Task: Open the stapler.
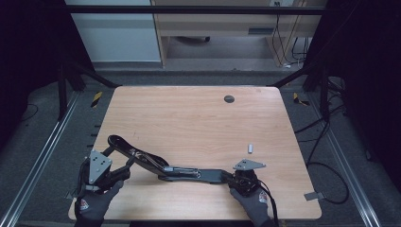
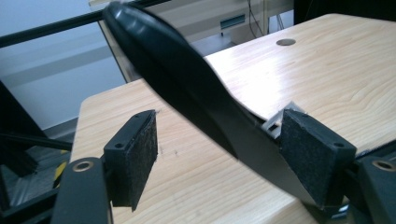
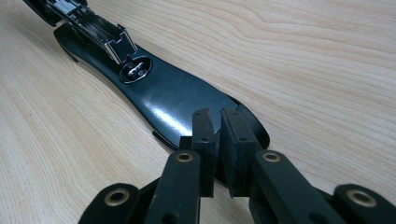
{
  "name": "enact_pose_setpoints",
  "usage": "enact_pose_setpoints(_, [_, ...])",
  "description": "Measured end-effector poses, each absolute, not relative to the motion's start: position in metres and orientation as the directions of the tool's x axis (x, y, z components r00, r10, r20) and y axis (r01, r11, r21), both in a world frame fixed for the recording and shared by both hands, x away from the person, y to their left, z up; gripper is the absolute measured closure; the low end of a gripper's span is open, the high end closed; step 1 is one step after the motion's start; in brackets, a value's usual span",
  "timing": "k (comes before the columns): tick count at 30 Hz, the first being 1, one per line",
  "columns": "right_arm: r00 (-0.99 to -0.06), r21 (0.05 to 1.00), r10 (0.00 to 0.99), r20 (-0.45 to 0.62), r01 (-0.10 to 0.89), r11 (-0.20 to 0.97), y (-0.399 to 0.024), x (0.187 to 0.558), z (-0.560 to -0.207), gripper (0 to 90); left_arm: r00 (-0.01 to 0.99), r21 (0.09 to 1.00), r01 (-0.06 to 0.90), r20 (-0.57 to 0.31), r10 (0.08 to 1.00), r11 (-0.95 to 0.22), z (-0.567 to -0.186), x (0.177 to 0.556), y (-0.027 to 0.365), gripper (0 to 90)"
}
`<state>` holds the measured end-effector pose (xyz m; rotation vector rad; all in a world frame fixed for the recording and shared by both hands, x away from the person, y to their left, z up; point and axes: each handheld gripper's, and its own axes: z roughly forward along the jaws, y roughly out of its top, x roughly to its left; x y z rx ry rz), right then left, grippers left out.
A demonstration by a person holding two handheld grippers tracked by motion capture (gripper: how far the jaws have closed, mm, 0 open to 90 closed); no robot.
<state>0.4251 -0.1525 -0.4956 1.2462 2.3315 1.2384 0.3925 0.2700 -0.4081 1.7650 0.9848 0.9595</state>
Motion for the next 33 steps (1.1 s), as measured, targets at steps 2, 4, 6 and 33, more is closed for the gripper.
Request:
enact_pose_setpoints(2, [-0.615, 0.764, 0.769, 0.176, 0.578, 0.287, -0.153, 0.425, -0.495, 82.4, 0.390, 0.921, 0.238, 0.201, 0.899, -0.309, -0.411, 0.390, 0.273, 26.4])
enact_pose_setpoints(4, [-0.614, 0.768, 0.771, 0.169, 0.572, 0.287, -0.153, 0.425, -0.494, 80.8, 0.390, 0.916, 0.254, 0.198, 0.899, -0.312, -0.416, 0.387, 0.276, 25.8])
enact_pose_setpoints(6, [-0.608, 0.772, 0.776, 0.168, 0.571, 0.280, -0.155, 0.425, -0.492, 79.0, 0.390, 0.911, 0.270, 0.194, 0.900, -0.313, -0.421, 0.385, 0.279, 25.7])
enact_pose_setpoints(33, [-0.482, 0.798, 0.866, 0.137, 0.571, 0.192, -0.197, 0.434, -0.470, 59.2, 0.465, 0.837, 0.401, 0.165, 0.870, -0.373, -0.462, 0.388, 0.285, 38.2])
